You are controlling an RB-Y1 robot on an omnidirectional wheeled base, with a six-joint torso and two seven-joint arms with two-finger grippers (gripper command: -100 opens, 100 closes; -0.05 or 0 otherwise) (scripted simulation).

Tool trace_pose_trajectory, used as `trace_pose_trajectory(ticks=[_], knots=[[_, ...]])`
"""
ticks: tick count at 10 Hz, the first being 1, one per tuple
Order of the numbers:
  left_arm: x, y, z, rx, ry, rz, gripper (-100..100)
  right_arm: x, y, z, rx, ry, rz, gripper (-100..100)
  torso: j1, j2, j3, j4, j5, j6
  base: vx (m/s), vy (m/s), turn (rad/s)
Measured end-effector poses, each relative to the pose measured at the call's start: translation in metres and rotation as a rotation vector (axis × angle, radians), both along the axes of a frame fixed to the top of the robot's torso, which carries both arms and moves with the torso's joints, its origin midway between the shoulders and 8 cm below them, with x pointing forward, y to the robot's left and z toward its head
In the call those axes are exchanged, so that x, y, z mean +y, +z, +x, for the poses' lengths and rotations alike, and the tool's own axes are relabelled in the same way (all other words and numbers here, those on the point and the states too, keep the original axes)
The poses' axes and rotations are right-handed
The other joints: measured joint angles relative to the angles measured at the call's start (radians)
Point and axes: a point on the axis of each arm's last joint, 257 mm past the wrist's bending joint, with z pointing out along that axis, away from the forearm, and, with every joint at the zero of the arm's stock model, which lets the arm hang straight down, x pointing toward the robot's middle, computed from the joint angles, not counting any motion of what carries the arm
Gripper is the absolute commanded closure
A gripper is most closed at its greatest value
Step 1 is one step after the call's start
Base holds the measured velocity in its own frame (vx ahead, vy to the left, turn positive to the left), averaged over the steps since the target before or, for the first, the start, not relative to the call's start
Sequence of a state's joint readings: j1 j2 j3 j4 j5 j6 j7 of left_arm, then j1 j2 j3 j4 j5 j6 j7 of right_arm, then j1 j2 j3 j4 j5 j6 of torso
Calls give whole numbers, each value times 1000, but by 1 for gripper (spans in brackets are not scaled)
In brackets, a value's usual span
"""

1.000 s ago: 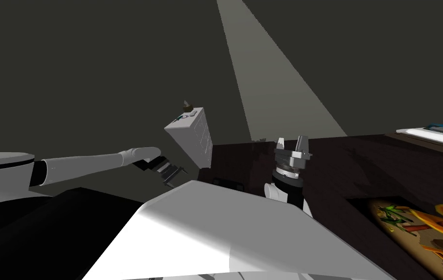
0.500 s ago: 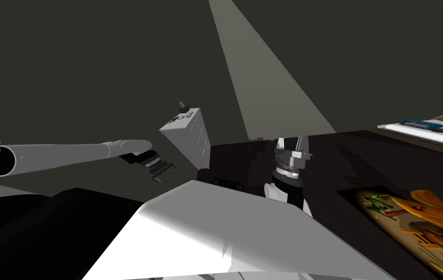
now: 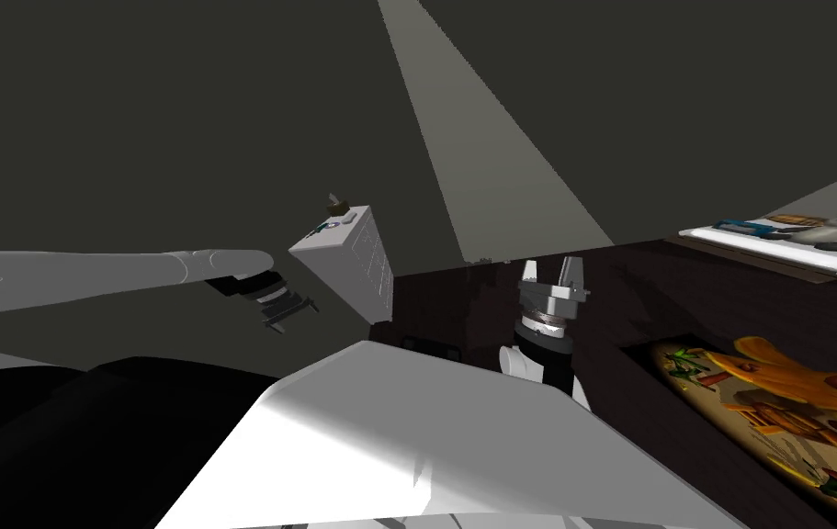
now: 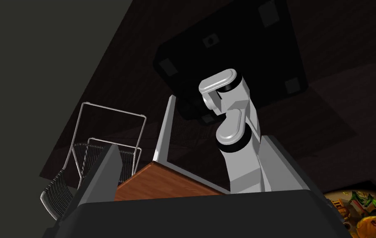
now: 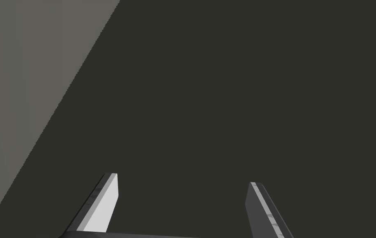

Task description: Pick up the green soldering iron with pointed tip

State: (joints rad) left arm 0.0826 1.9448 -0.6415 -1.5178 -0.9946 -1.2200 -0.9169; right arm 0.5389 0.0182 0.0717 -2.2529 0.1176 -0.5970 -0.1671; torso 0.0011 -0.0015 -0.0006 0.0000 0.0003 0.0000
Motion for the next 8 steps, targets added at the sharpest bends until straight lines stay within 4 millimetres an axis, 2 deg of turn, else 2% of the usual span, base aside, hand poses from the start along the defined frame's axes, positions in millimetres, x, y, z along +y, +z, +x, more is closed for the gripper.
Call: trace_pose_trajectory(ticks=[1, 2, 3, 4, 5, 6, 7, 8], knots=[[19, 10, -2, 0, -9, 45, -100, 0, 0, 0, 0, 0, 0, 0, 0, 0, 0, 0, 0, -1, 66, 2, -212], [47, 28, 3, -14, -27, 108, -100, 0, 0, 0, 0, 0, 0, 0, 0, -2, -1, -1, 0, 0, 53, 10, -132], [65, 45, 6, -15, -37, 154, -100, 0, 0, 0, 0, 0, 0, 0, 0, -2, -1, -1, 0, -1, 19, 11, 14], [68, 50, 4, -11, -40, 174, -100, 0, 0, 0, 0, 0, 0, 0, 1, 0, 0, 0, 1, -2, 48, 14, -205], [90, 68, 7, -21, -47, 234, -100, 0, 0, 0, 0, 0, 0, 0, 1, -2, -1, 0, 0, 0, 60, 24, -145], [100, 81, 6, -19, -57, 271, -100, 0, 0, 0, 0, 0, 0, 0, 1, -2, -1, -1, 1, -1, 89, 54, -229], [121, 104, 9, -26, -64, 332, -100, 0, 0, 0, 0, 0, 0, 0, 3, -4, -2, -1, 1, 0, 86, 51, -144], [132, 114, 6, -20, -71, 365, -100, 0, 0, 0, 0, 0, 0, 0, 3, -4, -3, -1, 1, -1, 41, 14, 14]])
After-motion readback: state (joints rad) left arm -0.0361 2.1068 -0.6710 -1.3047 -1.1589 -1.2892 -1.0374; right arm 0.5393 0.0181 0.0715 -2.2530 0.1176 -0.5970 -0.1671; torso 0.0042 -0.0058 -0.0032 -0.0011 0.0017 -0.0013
